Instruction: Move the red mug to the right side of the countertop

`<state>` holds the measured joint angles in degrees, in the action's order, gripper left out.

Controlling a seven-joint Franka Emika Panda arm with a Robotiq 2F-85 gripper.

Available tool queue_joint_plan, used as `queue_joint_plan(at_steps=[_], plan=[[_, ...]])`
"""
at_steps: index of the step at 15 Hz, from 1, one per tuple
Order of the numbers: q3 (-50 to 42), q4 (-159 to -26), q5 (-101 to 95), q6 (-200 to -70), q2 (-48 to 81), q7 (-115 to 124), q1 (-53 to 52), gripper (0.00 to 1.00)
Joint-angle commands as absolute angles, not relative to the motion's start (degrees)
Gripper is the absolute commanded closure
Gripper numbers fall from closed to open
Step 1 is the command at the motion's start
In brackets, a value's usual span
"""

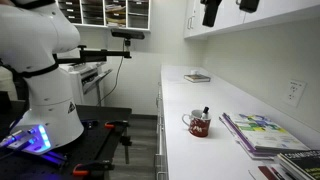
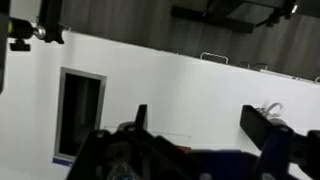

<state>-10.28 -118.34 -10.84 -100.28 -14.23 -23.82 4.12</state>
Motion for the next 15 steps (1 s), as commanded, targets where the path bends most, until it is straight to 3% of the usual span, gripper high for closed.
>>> queue_joint_plan(at_steps=[1, 7, 15], plan=[[-10.0, -118.2, -10.8, -100.2, -14.2, -23.9, 4.4, 0.00], [-7.9, -120.6, -4.1, -103.5, -13.1, -18.3, 2.8, 0.00], [-1.9, -127.1, 10.7, -124.2, 0.7, -12.7, -0.8, 0.00]])
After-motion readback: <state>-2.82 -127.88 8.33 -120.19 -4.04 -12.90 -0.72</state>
